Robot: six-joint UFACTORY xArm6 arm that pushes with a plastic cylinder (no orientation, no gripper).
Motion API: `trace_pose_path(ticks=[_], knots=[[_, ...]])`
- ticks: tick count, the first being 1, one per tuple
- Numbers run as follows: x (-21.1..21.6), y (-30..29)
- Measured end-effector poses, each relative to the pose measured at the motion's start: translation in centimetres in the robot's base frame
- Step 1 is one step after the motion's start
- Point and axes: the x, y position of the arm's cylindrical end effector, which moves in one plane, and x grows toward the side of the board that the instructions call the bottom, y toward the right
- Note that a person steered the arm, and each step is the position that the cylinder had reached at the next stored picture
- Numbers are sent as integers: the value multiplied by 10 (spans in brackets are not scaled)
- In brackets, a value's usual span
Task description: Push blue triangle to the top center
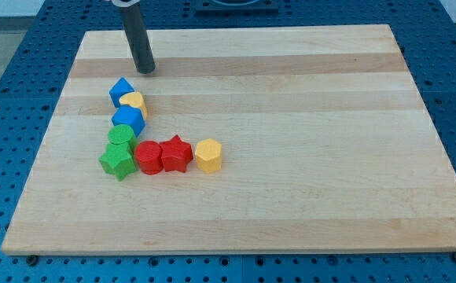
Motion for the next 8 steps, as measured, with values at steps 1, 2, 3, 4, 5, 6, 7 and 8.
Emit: trace_pose_path(ticks=[1, 2, 3, 4, 5, 6, 7, 8], knots=[[-3, -1], [-38, -34], [-37, -117], [-8, -140], [50, -126], [85, -107], [86, -99], [86, -99]])
